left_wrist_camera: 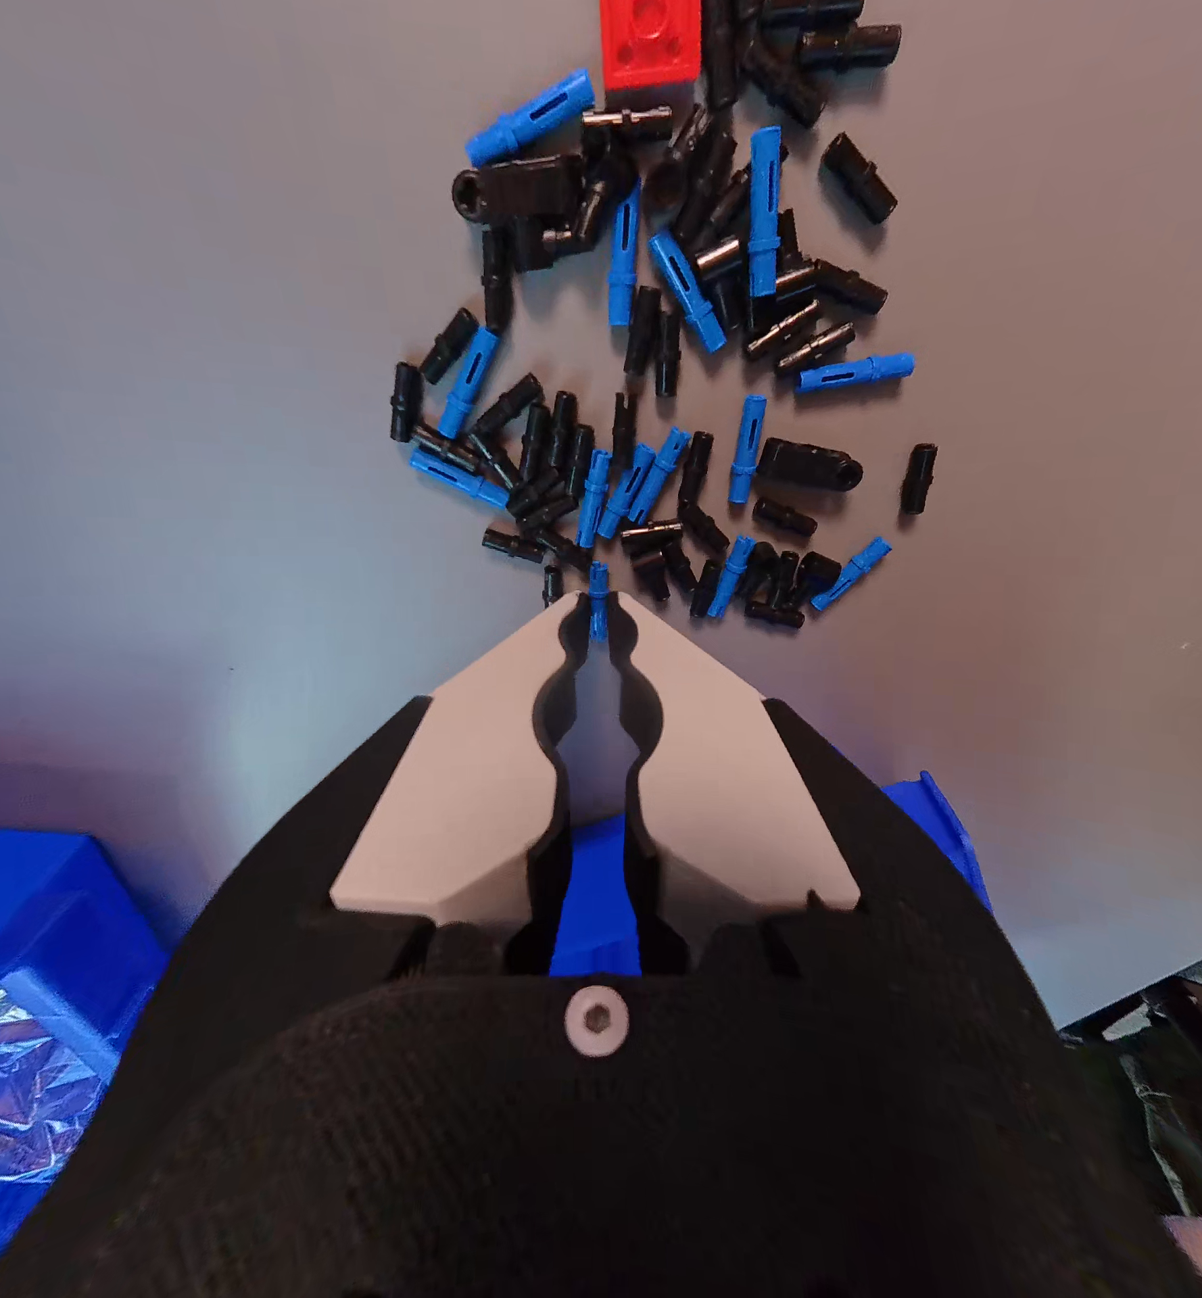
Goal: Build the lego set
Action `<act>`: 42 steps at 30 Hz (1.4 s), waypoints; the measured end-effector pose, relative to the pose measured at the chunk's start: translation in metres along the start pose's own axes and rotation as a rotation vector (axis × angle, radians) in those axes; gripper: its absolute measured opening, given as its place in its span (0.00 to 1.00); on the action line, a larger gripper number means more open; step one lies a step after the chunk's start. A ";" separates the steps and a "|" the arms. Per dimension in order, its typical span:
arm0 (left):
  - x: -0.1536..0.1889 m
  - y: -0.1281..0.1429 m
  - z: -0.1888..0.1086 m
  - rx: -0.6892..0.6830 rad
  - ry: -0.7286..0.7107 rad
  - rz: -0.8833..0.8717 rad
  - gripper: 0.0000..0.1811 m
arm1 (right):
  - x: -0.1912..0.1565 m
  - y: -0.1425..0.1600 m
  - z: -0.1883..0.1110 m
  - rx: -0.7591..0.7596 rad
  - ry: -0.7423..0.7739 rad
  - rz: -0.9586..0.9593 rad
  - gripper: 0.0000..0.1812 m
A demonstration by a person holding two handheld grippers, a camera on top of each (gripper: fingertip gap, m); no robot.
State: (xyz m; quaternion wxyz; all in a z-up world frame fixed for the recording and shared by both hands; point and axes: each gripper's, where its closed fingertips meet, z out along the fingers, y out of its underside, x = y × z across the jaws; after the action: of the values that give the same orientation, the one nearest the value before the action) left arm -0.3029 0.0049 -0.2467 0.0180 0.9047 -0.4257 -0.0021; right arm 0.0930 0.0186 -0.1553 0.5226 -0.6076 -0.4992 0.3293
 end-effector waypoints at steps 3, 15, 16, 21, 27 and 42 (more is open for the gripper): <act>0.008 -0.005 -0.007 0.041 0.013 0.027 0.01 | -0.001 -0.004 0.000 0.010 -0.002 -0.011 0.16; 0.226 -0.157 -0.107 0.630 0.519 0.430 0.01 | -0.094 -0.050 0.048 0.016 -0.352 -0.283 0.09; 0.240 -0.165 -0.105 0.631 0.539 0.460 0.01 | -0.101 -0.049 0.054 -0.002 -0.365 -0.321 0.10; 0.266 -0.183 -0.091 0.578 0.549 0.536 0.01 | -0.117 -0.039 0.057 -0.061 -0.395 -0.430 0.05; 0.278 -0.184 -0.094 0.593 0.590 0.537 0.01 | -0.124 -0.038 0.046 -0.055 -0.420 -0.416 0.00; 0.250 -0.169 -0.113 0.665 0.475 0.452 0.10 | -0.118 -0.042 0.030 -0.056 -0.401 -0.384 0.00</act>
State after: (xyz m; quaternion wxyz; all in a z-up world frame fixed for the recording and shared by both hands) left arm -0.0117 -0.0764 -0.1363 -0.1760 0.7214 -0.5736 0.3458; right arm 0.0204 -0.0859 -0.1361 0.4493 -0.4388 -0.7075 0.3239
